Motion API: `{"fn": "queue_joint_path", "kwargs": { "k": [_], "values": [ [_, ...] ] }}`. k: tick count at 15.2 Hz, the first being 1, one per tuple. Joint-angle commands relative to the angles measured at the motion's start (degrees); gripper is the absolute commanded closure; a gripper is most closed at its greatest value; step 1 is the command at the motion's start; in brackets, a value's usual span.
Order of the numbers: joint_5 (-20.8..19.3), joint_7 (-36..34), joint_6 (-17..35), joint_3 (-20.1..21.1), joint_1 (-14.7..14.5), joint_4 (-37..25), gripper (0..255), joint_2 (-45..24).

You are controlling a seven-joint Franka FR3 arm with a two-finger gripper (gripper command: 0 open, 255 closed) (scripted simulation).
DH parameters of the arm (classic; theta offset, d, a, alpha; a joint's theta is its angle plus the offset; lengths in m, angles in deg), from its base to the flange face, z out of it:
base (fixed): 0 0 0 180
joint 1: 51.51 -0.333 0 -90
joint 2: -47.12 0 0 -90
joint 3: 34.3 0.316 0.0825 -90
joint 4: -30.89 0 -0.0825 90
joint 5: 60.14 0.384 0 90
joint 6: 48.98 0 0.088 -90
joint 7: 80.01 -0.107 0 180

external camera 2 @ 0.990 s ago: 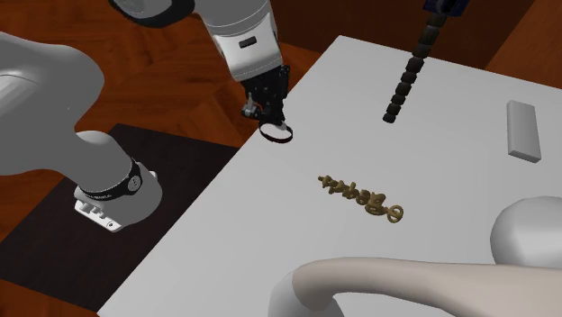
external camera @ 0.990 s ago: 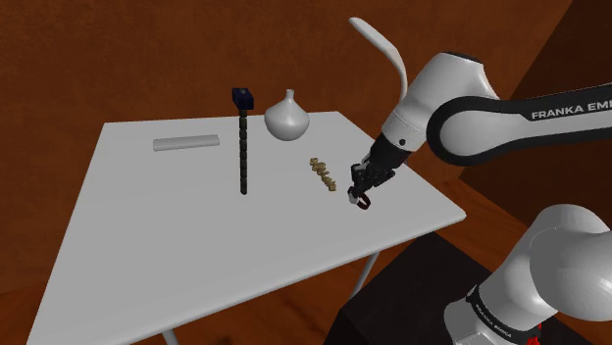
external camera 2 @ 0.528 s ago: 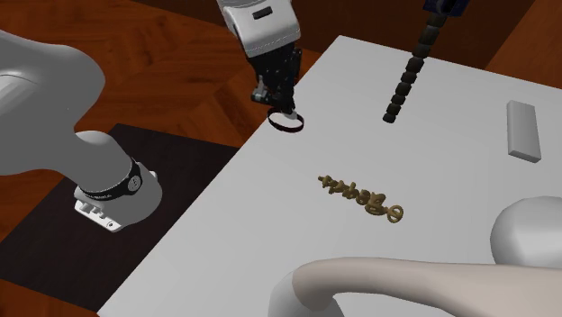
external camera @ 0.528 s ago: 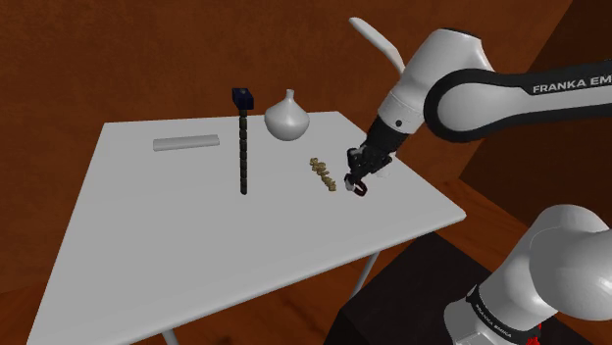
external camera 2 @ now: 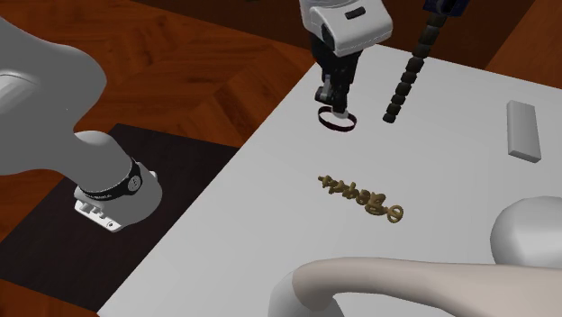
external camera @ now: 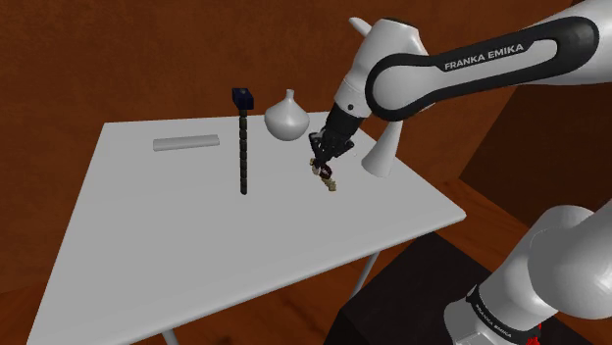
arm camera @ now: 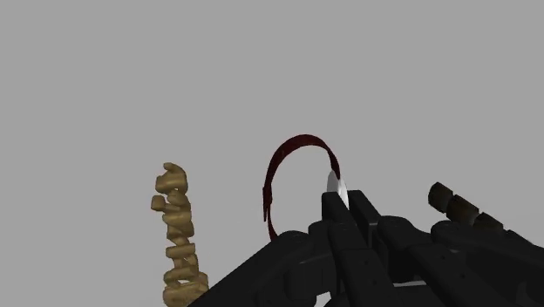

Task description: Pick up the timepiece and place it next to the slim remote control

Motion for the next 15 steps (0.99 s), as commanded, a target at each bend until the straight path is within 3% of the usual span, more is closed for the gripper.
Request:
{"fn": "queue_joint_path", "kwargs": {
  "k": [1, 8, 15],
  "values": [
    [-1.17, -0.87, -0.29, 0.42, 0.41, -4.61, 255, -4.28],
    [-6.25, -4.40, -2.62, 1.16, 0.70, -22.84, 255, -20.22],
    [-10.99, -7.31, -8.98, 0.59, -1.21, -45.70, 255, -36.92]
  ]
}}
